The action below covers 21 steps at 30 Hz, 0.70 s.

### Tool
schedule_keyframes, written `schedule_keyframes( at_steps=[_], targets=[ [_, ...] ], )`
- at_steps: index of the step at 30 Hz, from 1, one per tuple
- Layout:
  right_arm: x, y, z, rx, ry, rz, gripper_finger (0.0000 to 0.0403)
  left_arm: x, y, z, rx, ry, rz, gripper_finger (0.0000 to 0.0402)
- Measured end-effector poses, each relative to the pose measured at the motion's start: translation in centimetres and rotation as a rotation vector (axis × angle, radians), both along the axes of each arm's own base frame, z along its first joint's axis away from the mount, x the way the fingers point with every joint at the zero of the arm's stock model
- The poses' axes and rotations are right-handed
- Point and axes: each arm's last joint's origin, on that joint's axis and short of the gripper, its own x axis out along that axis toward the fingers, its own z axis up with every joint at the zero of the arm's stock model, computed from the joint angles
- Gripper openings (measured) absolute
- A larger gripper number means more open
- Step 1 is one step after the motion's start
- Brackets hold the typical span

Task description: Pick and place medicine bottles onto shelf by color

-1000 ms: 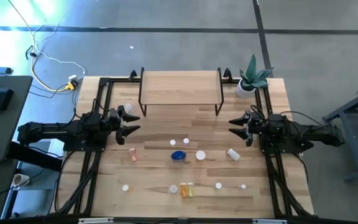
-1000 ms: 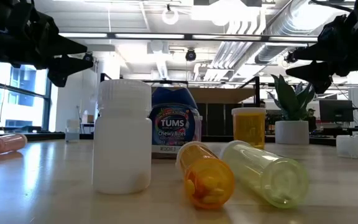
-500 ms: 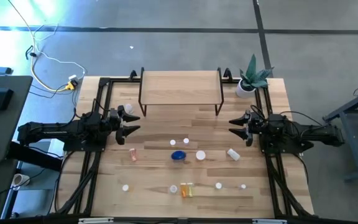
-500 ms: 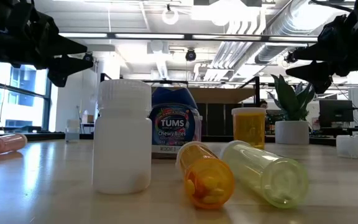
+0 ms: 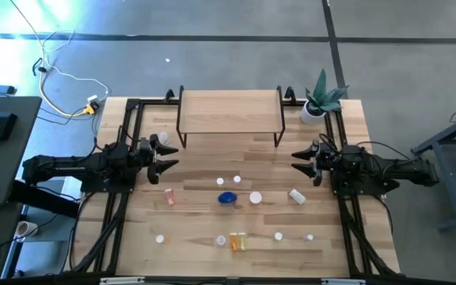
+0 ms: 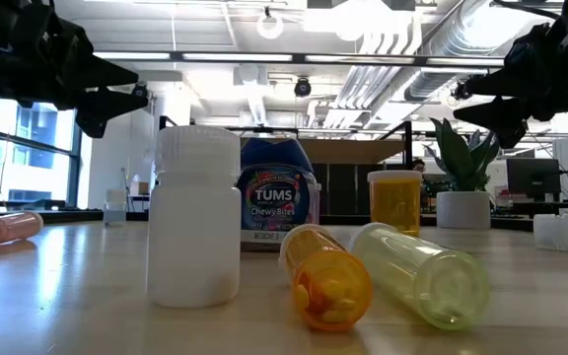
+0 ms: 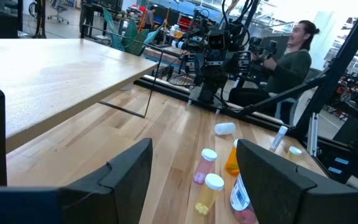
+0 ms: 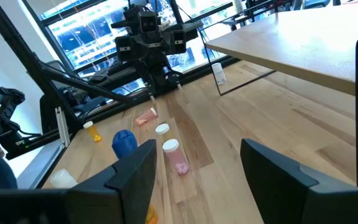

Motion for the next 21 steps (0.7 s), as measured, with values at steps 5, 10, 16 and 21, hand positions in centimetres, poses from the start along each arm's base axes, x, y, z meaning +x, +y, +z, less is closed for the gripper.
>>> schedule_keyframes(
  at_steps=[5,10,16,21],
  targets=[
    [0.0,0.0,0.0,0.0,0.0,0.0,0.0224,0.0,0.0,0.0,0.0,0.0,0.0,0.0225],
    [0.0,0.0,0.0,0.0,0.0,0.0,0.0224,0.0,0.0,0.0,0.0,0.0,0.0,0.0225],
    [0.0,0.0,0.0,0.0,0.0,0.0,0.0224,0.0,0.0,-0.01,-0.001,0.0,0.0,0.0225],
    [0.0,0.0,0.0,0.0,0.0,0.0,0.0224,0.0,0.0,0.08,-0.075,-0.029,0.003,0.0225]
  ],
)
